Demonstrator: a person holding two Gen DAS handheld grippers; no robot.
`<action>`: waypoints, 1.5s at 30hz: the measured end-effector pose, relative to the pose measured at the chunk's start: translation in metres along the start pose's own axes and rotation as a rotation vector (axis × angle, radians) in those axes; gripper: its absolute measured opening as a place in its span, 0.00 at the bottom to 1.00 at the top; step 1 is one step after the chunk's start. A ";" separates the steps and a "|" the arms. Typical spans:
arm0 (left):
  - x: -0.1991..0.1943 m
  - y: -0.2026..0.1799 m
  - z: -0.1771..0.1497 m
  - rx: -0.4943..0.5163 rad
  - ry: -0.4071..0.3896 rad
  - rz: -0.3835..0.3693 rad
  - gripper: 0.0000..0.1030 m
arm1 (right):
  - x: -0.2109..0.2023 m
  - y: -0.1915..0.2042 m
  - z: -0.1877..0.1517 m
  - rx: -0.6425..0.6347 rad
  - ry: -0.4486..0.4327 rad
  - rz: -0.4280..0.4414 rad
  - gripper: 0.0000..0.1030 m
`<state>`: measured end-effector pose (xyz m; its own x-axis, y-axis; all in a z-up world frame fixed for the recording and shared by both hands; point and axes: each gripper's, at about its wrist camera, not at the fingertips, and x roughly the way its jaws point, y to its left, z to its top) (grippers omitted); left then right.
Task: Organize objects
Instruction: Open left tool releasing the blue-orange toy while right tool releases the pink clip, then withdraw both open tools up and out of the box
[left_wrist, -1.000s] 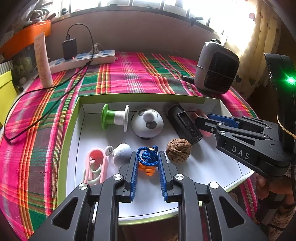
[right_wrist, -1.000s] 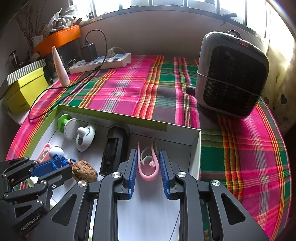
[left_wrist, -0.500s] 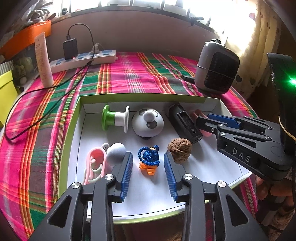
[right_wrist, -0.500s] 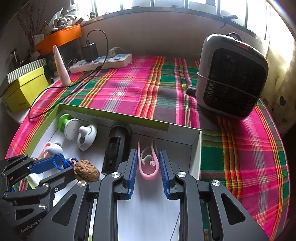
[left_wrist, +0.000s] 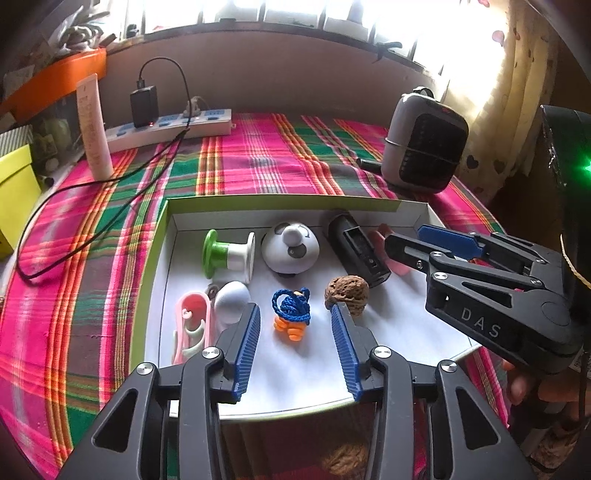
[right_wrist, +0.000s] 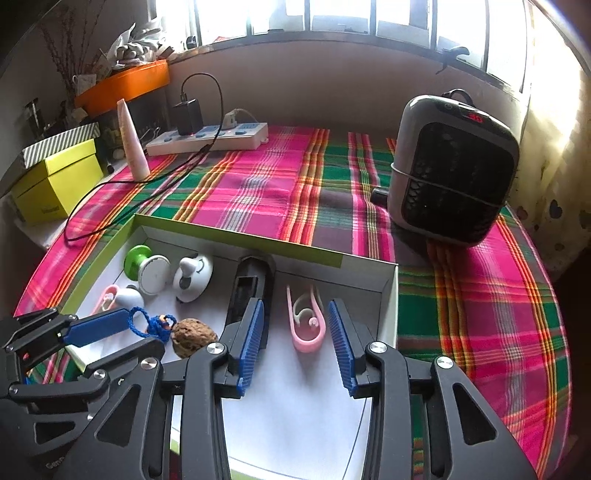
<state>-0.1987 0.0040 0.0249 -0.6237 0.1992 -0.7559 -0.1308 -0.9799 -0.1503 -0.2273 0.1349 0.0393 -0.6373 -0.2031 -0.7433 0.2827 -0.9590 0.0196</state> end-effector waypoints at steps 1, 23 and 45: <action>-0.001 0.000 0.000 -0.002 -0.002 -0.002 0.38 | -0.003 0.000 -0.001 0.005 -0.005 0.002 0.37; -0.045 0.001 -0.026 0.003 -0.053 -0.016 0.39 | -0.057 0.017 -0.037 0.037 -0.080 0.008 0.37; -0.065 0.009 -0.060 -0.039 -0.072 -0.053 0.39 | -0.077 0.022 -0.080 0.042 -0.082 0.022 0.37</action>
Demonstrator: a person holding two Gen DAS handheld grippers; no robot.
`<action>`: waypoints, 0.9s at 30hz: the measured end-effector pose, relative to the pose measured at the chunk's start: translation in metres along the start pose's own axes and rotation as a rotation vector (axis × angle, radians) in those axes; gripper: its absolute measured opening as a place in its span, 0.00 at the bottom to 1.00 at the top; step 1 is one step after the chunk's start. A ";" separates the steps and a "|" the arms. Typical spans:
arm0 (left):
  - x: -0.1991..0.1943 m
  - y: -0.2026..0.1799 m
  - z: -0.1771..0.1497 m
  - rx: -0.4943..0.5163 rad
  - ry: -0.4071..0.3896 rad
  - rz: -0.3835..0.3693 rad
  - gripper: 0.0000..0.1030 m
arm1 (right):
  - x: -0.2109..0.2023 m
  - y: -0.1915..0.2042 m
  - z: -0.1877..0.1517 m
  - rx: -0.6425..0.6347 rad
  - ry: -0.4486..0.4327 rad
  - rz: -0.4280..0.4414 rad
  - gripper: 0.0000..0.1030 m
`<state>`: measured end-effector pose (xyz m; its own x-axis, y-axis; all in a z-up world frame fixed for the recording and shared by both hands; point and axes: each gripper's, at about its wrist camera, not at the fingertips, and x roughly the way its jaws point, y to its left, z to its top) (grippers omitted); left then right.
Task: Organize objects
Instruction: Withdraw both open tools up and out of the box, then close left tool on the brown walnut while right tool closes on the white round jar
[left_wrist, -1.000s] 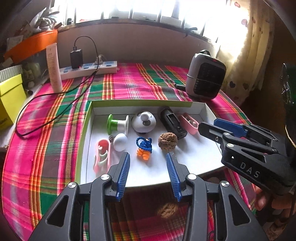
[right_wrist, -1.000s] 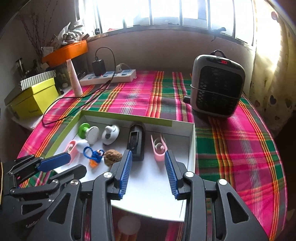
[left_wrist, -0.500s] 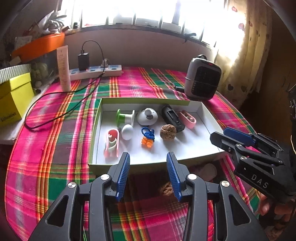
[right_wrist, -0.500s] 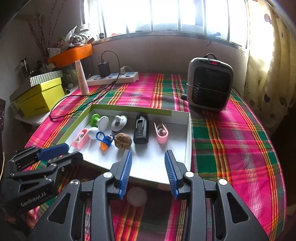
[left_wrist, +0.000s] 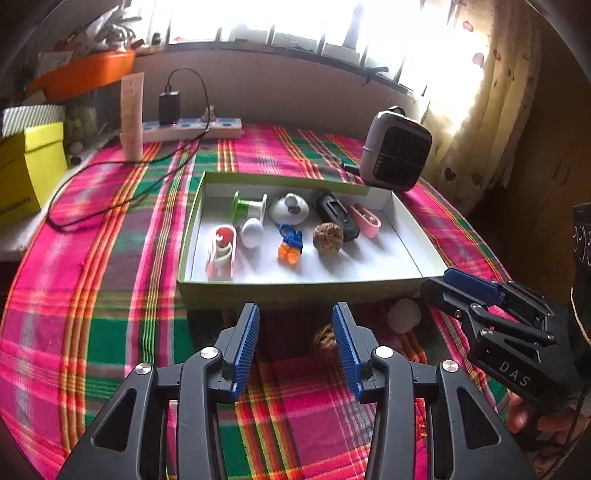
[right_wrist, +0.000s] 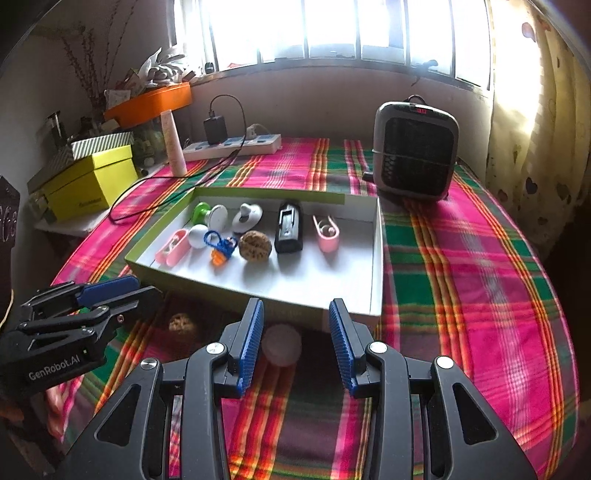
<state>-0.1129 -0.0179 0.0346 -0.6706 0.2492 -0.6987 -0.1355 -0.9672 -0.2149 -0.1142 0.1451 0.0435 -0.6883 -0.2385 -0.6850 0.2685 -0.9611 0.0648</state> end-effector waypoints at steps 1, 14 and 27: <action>0.000 -0.001 -0.001 0.005 0.001 -0.001 0.39 | 0.000 0.000 -0.002 0.000 0.003 0.005 0.37; 0.014 -0.010 -0.012 0.029 0.068 -0.038 0.43 | 0.007 0.000 -0.018 -0.002 0.057 0.010 0.48; 0.031 -0.014 -0.010 0.039 0.099 -0.014 0.43 | 0.013 -0.002 -0.022 -0.005 0.094 0.003 0.48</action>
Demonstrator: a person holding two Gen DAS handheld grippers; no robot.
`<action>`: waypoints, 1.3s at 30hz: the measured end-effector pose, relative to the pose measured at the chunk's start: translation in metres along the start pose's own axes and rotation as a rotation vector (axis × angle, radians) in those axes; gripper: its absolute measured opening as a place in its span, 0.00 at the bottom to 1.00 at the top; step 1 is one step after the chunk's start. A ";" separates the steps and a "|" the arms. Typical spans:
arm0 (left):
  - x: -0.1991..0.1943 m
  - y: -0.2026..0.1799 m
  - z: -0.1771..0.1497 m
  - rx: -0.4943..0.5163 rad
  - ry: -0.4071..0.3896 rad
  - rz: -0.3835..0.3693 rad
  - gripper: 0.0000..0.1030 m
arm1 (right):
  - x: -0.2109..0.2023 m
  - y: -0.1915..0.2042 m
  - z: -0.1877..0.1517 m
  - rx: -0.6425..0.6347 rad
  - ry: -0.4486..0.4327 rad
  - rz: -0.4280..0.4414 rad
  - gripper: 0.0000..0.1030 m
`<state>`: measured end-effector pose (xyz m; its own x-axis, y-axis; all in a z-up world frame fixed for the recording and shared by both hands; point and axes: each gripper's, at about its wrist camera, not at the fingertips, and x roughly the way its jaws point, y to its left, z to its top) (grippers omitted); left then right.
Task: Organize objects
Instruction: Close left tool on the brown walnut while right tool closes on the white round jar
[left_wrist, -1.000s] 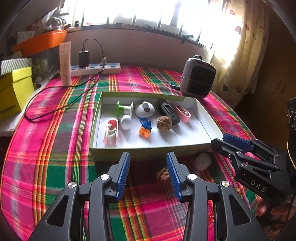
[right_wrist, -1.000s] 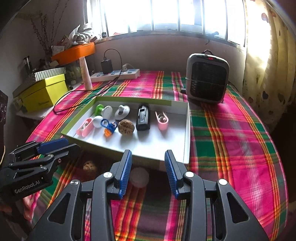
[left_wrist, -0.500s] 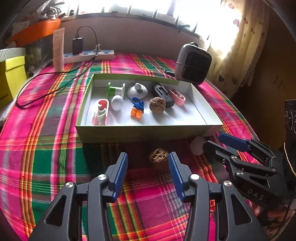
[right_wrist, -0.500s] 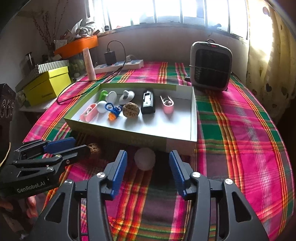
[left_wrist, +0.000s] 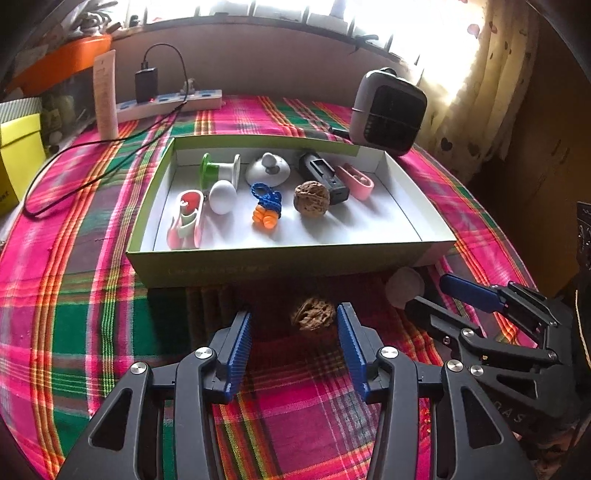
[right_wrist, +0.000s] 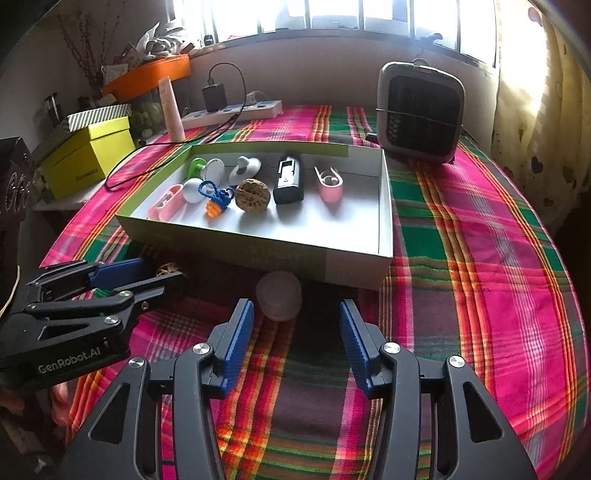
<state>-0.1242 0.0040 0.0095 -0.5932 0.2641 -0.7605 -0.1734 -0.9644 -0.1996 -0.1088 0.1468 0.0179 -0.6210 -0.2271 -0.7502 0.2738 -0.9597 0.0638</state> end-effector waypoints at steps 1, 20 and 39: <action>0.000 0.000 0.000 0.000 0.000 0.000 0.43 | 0.001 0.000 0.000 -0.003 0.003 0.000 0.48; 0.002 0.003 0.002 -0.002 -0.007 0.007 0.41 | 0.016 0.005 0.006 -0.028 0.045 -0.025 0.48; 0.002 0.007 0.001 -0.011 -0.013 0.031 0.27 | 0.017 0.008 0.009 -0.032 0.043 -0.024 0.34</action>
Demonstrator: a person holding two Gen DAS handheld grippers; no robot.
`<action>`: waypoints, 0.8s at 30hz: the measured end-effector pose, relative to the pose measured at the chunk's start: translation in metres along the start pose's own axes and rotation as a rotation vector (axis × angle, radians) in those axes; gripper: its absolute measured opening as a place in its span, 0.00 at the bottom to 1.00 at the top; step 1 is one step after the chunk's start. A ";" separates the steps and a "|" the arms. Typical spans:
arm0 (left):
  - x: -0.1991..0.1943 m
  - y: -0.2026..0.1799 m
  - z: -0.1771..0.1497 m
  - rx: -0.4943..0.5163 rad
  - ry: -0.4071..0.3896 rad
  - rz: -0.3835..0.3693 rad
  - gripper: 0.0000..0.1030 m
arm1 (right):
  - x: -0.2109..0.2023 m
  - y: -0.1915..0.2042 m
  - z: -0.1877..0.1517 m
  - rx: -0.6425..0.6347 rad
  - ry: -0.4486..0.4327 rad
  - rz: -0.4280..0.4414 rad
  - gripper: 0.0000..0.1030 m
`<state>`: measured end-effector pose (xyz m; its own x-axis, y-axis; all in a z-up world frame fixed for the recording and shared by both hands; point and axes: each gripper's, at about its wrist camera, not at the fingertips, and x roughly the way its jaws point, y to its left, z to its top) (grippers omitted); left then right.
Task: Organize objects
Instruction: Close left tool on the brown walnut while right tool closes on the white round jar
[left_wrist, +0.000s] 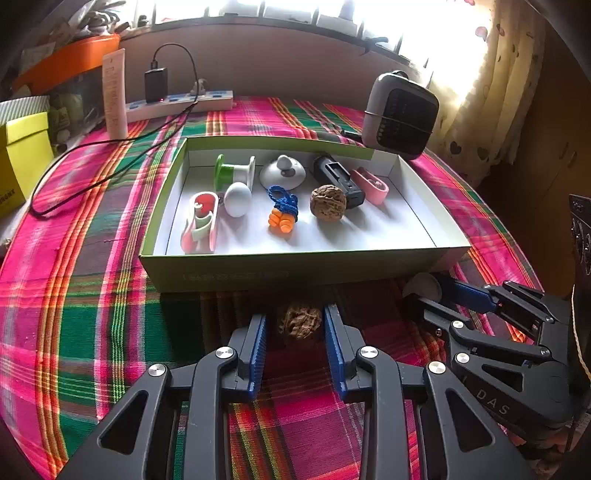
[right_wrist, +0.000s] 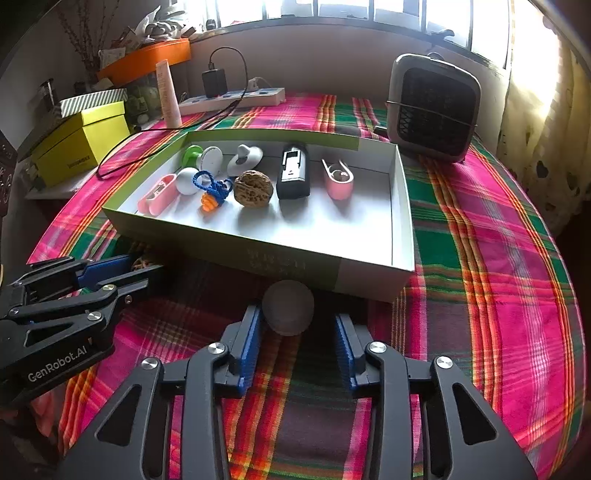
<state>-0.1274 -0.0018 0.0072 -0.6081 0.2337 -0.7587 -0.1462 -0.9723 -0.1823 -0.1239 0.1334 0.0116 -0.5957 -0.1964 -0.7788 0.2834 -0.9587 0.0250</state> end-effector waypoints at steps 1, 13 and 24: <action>0.000 0.000 0.000 0.000 0.000 0.000 0.27 | 0.000 0.000 0.000 -0.001 0.000 0.001 0.32; 0.000 0.000 0.000 0.001 0.000 0.003 0.27 | -0.001 0.001 -0.001 0.004 -0.003 0.011 0.28; 0.000 0.001 0.000 -0.003 0.001 0.005 0.27 | -0.002 0.000 -0.001 0.006 -0.004 0.014 0.28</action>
<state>-0.1275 -0.0028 0.0073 -0.6077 0.2291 -0.7604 -0.1410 -0.9734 -0.1805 -0.1221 0.1336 0.0122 -0.5951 -0.2103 -0.7756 0.2873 -0.9570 0.0391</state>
